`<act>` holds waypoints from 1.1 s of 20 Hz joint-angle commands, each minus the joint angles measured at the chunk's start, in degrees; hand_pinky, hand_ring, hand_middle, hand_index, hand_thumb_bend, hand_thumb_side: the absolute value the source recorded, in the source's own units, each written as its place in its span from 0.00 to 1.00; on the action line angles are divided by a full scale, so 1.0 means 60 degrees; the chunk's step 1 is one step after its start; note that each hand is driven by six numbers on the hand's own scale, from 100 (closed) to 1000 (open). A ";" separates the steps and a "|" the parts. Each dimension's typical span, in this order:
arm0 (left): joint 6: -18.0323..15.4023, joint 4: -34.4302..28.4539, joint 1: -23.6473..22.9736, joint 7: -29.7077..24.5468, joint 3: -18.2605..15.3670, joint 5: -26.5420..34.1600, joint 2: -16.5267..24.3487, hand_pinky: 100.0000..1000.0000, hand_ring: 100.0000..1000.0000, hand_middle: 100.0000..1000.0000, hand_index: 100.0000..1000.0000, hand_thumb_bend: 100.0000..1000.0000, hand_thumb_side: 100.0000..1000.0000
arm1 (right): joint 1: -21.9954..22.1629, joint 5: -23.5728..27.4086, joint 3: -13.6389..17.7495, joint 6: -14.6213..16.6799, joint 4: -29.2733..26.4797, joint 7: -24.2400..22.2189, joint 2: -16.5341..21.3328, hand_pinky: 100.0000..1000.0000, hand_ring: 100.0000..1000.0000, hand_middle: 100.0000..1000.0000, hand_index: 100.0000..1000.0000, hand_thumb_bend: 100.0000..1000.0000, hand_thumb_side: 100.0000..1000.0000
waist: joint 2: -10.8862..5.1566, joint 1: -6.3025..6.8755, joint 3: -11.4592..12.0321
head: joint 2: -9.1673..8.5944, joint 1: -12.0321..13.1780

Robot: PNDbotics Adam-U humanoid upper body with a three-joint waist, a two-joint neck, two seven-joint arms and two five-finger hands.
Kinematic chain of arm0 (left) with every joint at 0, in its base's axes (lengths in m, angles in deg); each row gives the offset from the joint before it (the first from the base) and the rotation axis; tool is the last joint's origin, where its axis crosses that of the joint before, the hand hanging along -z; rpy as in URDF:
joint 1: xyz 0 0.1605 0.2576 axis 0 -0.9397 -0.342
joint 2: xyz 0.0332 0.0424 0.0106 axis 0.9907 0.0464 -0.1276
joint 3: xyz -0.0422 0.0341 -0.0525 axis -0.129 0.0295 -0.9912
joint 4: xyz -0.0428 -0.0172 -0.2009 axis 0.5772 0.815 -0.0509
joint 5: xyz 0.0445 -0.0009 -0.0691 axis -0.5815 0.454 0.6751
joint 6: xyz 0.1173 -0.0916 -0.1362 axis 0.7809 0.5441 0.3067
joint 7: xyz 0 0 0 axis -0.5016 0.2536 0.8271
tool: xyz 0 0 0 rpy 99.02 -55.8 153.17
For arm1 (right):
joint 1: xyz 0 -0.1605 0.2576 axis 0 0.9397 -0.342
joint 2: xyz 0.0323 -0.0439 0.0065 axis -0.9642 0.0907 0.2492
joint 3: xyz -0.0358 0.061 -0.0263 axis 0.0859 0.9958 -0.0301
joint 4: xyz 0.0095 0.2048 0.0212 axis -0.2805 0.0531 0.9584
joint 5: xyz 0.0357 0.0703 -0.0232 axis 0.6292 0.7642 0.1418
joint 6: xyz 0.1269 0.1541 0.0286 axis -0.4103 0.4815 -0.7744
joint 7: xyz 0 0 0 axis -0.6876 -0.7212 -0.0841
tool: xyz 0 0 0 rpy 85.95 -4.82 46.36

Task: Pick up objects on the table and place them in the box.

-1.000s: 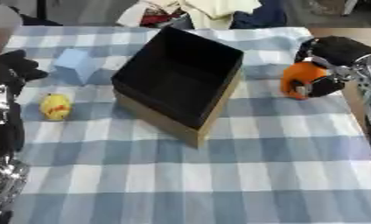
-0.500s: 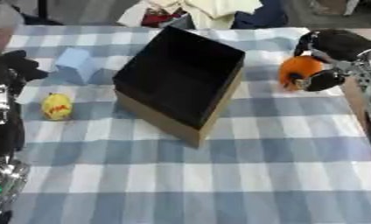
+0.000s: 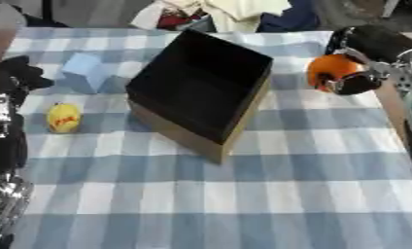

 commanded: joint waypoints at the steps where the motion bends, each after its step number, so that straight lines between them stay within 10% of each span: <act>1: -0.0014 -0.0149 0.0106 -0.0040 -0.0043 0.0031 0.0146 0.63 0.52 0.53 0.72 0.00 0.77 | -0.0340 0.0290 -0.0040 0.0011 -0.0500 0.0028 0.0086 0.74 0.79 0.61 0.56 0.04 0.15 | -0.0245 -0.0002 0.0002 | -0.0021 -0.0037; 22: 0.0014 -0.0149 0.0119 -0.0100 -0.0027 0.0081 0.0111 0.63 0.52 0.53 0.71 0.00 0.77 | -0.1258 0.1593 -0.0599 0.0125 -0.1072 -0.0738 -0.1111 0.75 0.80 0.61 0.57 0.00 0.07 | -0.0304 0.0019 0.0066 | -0.0022 -0.0170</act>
